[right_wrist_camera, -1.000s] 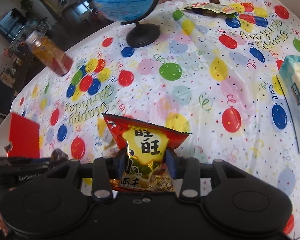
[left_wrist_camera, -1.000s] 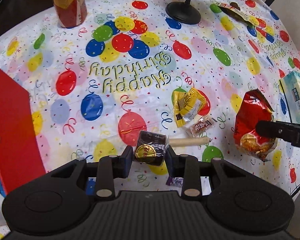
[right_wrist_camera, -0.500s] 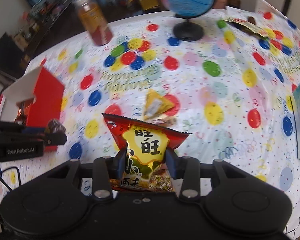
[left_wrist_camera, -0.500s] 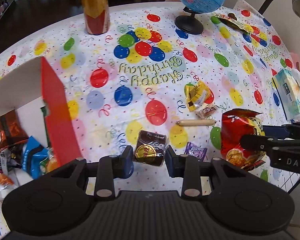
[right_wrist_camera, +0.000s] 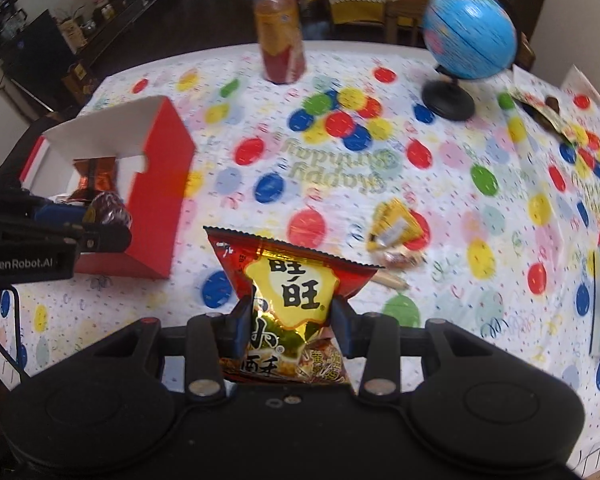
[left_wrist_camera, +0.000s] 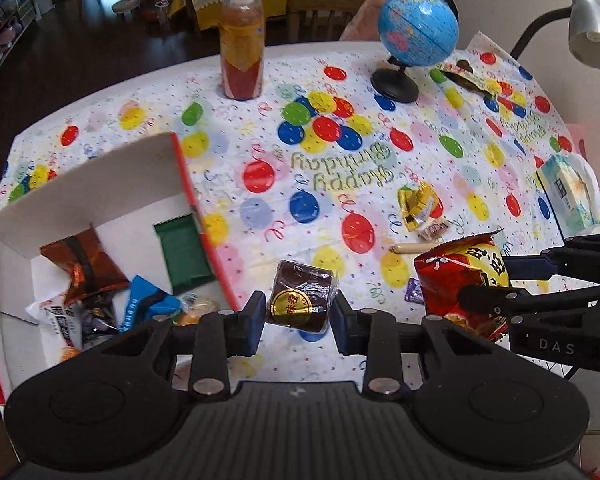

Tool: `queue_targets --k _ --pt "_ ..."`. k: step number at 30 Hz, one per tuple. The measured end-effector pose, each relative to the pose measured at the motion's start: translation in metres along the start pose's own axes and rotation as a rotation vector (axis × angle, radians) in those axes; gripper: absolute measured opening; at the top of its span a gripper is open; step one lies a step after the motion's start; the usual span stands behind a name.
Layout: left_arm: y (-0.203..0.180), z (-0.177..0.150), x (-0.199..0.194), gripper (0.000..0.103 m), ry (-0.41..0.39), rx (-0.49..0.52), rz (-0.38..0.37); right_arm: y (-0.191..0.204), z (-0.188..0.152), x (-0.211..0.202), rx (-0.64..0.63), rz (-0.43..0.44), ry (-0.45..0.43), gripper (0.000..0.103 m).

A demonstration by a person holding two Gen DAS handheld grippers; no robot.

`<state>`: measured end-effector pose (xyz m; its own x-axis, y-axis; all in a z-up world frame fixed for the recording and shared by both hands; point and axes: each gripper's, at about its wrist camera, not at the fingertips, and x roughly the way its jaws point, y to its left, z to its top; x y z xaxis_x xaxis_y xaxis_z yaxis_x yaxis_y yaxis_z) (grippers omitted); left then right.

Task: Organize snacks
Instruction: 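Carry the chip bag and chocolate into the box and open both tools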

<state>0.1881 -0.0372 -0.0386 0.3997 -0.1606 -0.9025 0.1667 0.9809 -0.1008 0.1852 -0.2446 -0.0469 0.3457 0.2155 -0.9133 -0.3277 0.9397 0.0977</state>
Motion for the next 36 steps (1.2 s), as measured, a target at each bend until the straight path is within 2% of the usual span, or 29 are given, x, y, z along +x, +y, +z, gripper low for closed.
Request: queue_targets --k 11,18,27,36 --pt "0.076 -0.013 -0.029 0.033 -0.047 -0.068 0.051 0.080 0.033 0.000 -0.100 0.024 -0.045 0.039" --pt "0.128 -0.020 -0.032 0.033 -0.046 -0.136 0.099 0.127 0.057 0.015 -0.162 0.049 -0.055 0.039" --pt "0.184 -0.028 -0.009 0.033 0.017 -0.207 0.137 0.172 0.090 0.049 -0.210 0.055 -0.045 0.039" --pt "0.201 -0.033 0.028 0.033 0.111 -0.182 0.084 0.206 0.112 0.104 -0.246 0.062 0.035 0.039"
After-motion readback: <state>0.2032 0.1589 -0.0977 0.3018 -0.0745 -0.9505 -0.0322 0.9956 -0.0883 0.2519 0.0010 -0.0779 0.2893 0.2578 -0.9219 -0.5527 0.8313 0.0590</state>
